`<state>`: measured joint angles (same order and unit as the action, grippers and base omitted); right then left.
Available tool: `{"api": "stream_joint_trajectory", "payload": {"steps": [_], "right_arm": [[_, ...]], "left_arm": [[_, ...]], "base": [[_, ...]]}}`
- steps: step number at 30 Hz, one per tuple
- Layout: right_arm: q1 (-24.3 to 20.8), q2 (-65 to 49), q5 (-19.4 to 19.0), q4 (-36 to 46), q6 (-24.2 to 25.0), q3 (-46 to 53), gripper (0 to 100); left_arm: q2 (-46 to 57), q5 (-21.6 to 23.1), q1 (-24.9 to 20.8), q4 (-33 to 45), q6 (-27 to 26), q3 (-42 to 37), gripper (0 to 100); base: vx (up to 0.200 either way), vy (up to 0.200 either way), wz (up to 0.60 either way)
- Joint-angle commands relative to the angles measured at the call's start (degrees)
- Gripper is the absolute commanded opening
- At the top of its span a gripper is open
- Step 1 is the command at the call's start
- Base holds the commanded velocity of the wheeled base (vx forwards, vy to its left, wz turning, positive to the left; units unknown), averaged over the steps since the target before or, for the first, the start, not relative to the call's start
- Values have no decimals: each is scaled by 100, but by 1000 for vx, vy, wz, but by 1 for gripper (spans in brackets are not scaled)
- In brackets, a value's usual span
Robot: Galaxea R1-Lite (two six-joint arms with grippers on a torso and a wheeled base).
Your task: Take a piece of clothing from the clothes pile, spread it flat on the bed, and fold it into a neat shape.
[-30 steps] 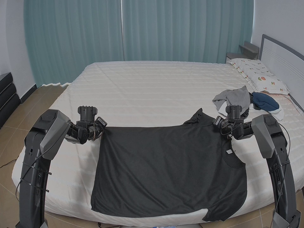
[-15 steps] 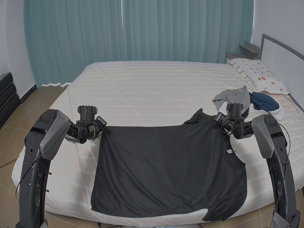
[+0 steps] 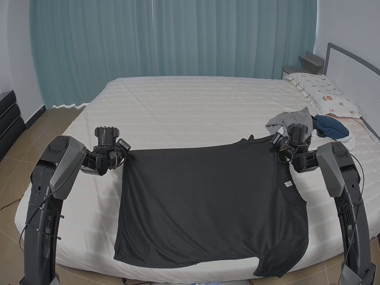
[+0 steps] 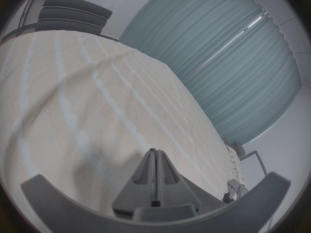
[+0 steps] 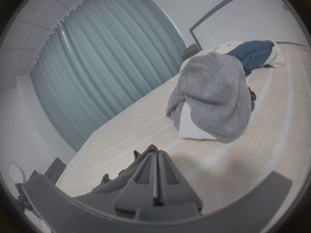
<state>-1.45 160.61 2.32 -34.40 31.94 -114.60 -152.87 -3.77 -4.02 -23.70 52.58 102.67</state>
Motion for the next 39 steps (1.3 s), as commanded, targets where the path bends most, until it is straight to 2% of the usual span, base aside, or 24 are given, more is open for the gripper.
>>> {"api": "stream_joint_trajectory", "payload": {"steps": [1, 6, 16, 17, 20, 21, 27, 31, 36, 37, 39], "right_arm": [[22, -83, 58, -251, -109, 1, 0], [13, 5, 76, -348, -162, 1, 0], [-48, 489, 181, -322, -408, 1, 0], [-48, 524, 190, -322, -443, 1, 100], [-48, 559, 199, -322, -443, 1, 100], [-48, 559, 199, -313, -443, 1, 100], [-48, 480, 445, -242, -443, 1, 100], [-4, 348, 612, -242, -434, 1, 100], [13, -469, 630, -348, -329, 1353, 100], [13, -469, 630, -348, -329, 1353, 100], [4, -970, 621, -735, -294, 2381, 100]], "left_arm": [[-41, -19, -2, -205, 7, 25, 0], [-111, -45, -28, -671, -2, -80, 0], [-252, -45, -107, -592, -37, -80, 0], [-252, -45, -107, -592, -46, -80, 0], [-252, -45, -134, -583, -46, -89, 0], [-252, -45, -143, -583, -37, -98, 100], [-252, -54, -134, -583, -37, -116, 100], [-147, -45, -107, -627, -11, -414, 100], [539, 25, -90, -803, 33, -1399, 100], [539, 25, -90, -803, 33, -1399, 100], [952, 8, -46, -1366, 104, -1996, 100]], "base": [[0, 0, 0], [0, 0, 0], [0, 0, 0], [0, 0, 0], [0, 0, 0], [0, 0, 0], [0, 0, 0], [0, 0, 0], [0, 0, 0], [0, 0, 0], [0, 0, 0]]}}
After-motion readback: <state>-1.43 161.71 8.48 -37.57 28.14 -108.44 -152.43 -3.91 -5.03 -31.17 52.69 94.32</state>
